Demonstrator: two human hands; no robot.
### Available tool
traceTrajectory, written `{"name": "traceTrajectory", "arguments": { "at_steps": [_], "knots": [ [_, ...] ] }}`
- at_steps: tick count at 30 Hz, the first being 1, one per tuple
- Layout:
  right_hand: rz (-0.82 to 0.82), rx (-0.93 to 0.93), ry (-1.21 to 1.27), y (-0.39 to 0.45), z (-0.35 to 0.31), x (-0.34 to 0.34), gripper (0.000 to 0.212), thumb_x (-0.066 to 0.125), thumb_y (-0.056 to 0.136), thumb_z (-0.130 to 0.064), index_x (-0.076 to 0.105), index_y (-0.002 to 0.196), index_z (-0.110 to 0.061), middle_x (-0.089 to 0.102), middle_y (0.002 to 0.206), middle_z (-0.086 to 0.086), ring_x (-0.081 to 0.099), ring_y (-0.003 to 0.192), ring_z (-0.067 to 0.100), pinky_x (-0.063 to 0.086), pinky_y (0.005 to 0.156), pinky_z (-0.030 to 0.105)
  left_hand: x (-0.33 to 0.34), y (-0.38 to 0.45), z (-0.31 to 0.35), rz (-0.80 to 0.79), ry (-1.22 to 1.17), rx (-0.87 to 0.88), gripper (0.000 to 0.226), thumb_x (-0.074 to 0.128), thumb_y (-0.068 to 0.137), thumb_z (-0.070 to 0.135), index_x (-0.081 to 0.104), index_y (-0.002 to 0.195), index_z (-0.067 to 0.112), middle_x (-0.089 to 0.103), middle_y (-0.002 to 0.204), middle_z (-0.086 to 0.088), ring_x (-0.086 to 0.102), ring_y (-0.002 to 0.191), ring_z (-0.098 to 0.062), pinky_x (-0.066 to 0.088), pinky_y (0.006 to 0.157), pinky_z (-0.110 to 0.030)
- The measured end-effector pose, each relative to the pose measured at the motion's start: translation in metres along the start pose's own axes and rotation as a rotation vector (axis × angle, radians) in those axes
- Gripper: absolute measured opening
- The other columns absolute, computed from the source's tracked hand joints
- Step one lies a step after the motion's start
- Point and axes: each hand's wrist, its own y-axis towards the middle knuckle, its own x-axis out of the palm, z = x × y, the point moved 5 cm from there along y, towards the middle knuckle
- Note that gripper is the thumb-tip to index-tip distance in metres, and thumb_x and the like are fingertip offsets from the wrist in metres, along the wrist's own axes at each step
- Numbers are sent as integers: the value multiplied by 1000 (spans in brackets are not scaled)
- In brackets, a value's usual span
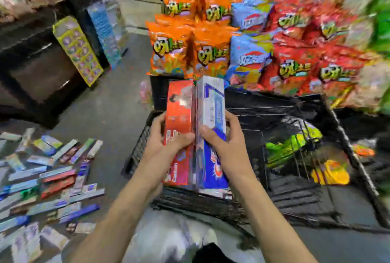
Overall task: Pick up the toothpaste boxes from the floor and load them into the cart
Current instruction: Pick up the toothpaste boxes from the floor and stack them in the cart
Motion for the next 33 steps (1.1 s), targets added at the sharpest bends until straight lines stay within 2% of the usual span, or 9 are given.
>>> {"name": "traceTrajectory", "arguments": {
  "at_steps": [5, 10, 14, 17, 19, 23, 28, 31, 33],
  "knots": [
    [-18, 187, -32, 45, 31, -103, 68, 83, 69, -25, 51, 129, -26, 71, 114, -1, 71, 101, 22, 59, 88, 43, 77, 36, -45, 27, 72, -104, 61, 75, 84, 9, 48, 136, 24, 75, 94, 6, 71, 78, -5, 55, 62, -19],
    [-37, 292, -92, 69, 74, -157, 58, 81, 79, -22, 52, 128, -30, 71, 118, -1, 70, 106, 24, 56, 94, 52, 86, 58, -88, 124, 146, -222, 69, 79, 76, 16, 47, 136, 26, 74, 104, 4, 72, 80, -3, 57, 63, -21],
    [-86, 354, -201, 79, 125, -183, 56, 79, 85, -24, 49, 130, -41, 72, 115, -6, 69, 96, 25, 57, 81, 48, 79, 82, -127, 137, 258, -262, 65, 81, 77, 11, 47, 130, 29, 73, 91, 14, 68, 78, 1, 53, 67, -17],
    [-80, 395, -290, 82, 163, -200, 59, 79, 78, -36, 48, 126, -51, 69, 121, -10, 69, 102, 18, 56, 89, 46, 65, 103, -163, 94, 397, -299, 75, 92, 65, 34, 47, 123, 49, 73, 98, 15, 69, 88, -3, 51, 80, -27],
    [-54, 409, -342, 85, 187, -213, 58, 79, 83, -24, 47, 123, -52, 68, 119, -13, 68, 101, 11, 55, 89, 39, 64, 119, -183, 29, 523, -301, 68, 88, 69, 36, 46, 119, 55, 71, 102, 16, 67, 89, 4, 49, 84, -26],
    [-114, 431, -473, 97, 233, -226, 62, 79, 83, -16, 45, 132, -33, 65, 113, -18, 66, 93, 0, 52, 83, 26, 58, 146, -222, -31, 649, -255, 66, 80, 83, 15, 42, 134, 35, 64, 114, 13, 58, 87, 18, 40, 75, 0],
    [-278, 426, -665, 109, 289, -218, 66, 79, 83, -17, 41, 136, -23, 64, 103, -17, 60, 78, -15, 43, 66, 4, 34, 165, -268, -38, 707, -213, 57, 82, 82, 20, 48, 127, 23, 65, 99, 9, 59, 78, 11, 43, 73, -6],
    [-263, 419, -724, 121, 322, -218, 60, 78, 84, -20, 43, 132, -29, 67, 95, -11, 61, 71, -4, 43, 60, 8, 17, 175, -307, -173, 837, -290, 52, 79, 76, 34, 40, 111, 35, 66, 92, 9, 63, 78, -4, 52, 74, -30],
    [-204, 405, -754, 132, 340, -223, 55, 76, 85, -22, 45, 129, -29, 69, 92, -3, 61, 72, 11, 46, 63, 20, 15, 180, -335, -443, 952, -328, 57, 81, 74, 34, 38, 110, 34, 65, 87, 10, 63, 74, -3, 50, 67, -22]
  ]
}}
